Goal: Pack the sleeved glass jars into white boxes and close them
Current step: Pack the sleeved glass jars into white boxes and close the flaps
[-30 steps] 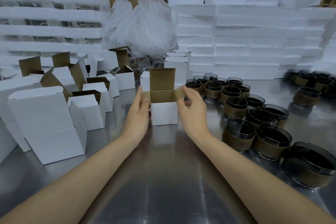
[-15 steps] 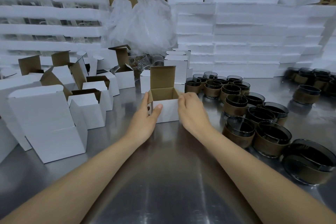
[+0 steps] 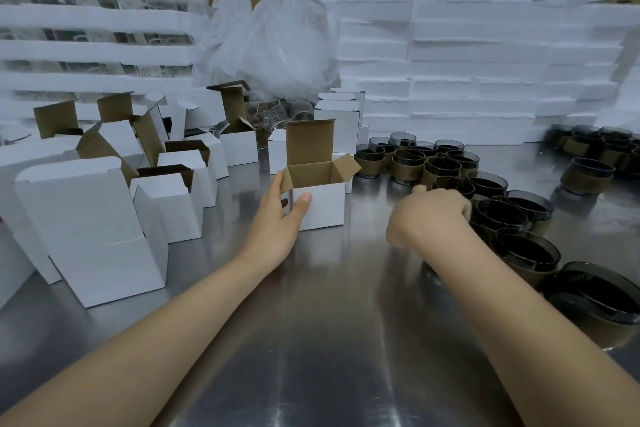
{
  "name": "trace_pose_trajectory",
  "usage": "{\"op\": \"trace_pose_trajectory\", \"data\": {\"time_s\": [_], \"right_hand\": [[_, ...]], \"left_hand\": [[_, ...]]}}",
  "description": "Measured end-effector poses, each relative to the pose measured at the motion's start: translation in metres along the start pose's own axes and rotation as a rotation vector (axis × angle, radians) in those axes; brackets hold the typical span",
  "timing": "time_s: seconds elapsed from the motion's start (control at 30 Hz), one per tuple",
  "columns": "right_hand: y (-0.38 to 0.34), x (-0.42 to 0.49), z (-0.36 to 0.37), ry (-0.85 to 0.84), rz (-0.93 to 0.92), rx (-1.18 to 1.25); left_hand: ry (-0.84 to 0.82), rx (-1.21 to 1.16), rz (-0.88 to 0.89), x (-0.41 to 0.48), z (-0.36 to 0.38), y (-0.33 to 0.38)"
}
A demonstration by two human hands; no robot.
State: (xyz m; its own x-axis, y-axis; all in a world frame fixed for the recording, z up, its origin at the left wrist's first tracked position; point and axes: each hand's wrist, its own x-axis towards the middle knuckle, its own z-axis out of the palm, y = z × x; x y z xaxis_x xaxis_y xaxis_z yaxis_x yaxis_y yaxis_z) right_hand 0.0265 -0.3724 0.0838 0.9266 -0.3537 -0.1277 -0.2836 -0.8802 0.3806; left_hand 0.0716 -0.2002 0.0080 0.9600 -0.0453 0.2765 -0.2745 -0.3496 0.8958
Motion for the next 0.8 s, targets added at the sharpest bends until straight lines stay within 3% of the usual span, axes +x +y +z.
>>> {"op": "trace_pose_trajectory", "data": {"time_s": [0.17, 0.47, 0.6, 0.67, 0.8], "right_hand": [[-0.008, 0.005, 0.006, 0.148, -0.147, 0.183], [-0.021, 0.052, 0.036, 0.598, -0.552, 0.652], [-0.022, 0.063, 0.050, 0.796, -0.491, 0.914], [-0.025, 0.067, 0.054, 0.759, -0.326, 0.997], [-0.025, 0.073, 0.057, 0.457, -0.162, 1.225]], "left_hand": [[-0.005, -0.004, -0.012, 0.000, 0.000, 0.000], [0.006, 0.004, -0.003, 0.000, 0.000, 0.000], [-0.002, -0.007, -0.012, -0.001, 0.000, 0.002], [-0.001, -0.011, -0.009, -0.001, 0.001, 0.002], [0.000, -0.008, -0.016, -0.001, 0.001, 0.003]]}}
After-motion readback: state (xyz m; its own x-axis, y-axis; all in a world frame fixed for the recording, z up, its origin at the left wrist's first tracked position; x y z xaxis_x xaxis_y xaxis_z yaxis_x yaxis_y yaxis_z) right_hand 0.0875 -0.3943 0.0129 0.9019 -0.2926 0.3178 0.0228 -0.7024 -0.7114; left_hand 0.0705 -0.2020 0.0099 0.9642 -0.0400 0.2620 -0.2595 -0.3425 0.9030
